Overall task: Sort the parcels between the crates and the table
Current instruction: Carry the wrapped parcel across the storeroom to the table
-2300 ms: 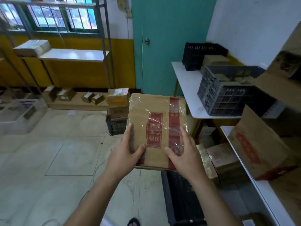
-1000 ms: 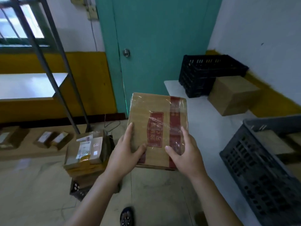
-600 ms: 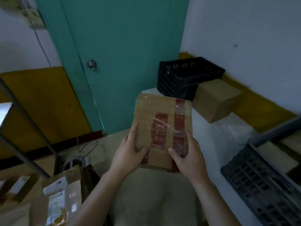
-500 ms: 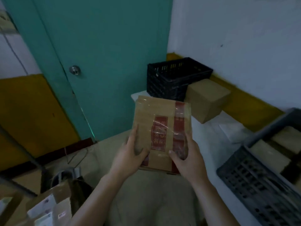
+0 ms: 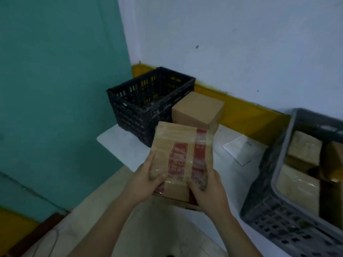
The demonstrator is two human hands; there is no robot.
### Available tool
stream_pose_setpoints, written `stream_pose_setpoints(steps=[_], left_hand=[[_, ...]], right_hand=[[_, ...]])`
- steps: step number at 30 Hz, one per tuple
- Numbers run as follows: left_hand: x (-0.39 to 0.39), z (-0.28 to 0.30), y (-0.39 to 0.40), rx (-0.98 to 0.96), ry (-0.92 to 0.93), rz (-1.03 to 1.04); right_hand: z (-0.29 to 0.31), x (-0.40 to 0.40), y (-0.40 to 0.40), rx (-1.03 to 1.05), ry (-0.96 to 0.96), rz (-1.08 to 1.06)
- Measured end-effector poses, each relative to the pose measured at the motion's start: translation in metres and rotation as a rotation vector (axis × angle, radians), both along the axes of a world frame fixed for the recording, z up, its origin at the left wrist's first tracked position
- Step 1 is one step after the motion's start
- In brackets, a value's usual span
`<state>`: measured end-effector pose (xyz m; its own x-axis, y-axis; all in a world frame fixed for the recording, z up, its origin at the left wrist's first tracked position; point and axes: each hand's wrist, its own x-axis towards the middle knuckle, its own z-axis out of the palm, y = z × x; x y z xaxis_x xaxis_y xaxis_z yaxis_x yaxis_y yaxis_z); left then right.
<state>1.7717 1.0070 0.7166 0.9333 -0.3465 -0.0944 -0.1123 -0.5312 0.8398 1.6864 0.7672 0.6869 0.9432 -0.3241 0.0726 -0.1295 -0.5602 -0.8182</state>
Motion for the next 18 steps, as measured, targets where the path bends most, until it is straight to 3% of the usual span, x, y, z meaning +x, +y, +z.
stream_pose_setpoints(steps=[9, 18], left_hand=[[0.087, -0.06, -0.009, 0.068, 0.138, -0.23], [0.171, -0.102, -0.01, 0.067, 0.26, -0.464]], right_hand=[[-0.05, 0.033, 0.009, -0.041, 0.209, -0.154], [-0.078, 0.078, 0.025, -0.02, 0.281, -0.27]])
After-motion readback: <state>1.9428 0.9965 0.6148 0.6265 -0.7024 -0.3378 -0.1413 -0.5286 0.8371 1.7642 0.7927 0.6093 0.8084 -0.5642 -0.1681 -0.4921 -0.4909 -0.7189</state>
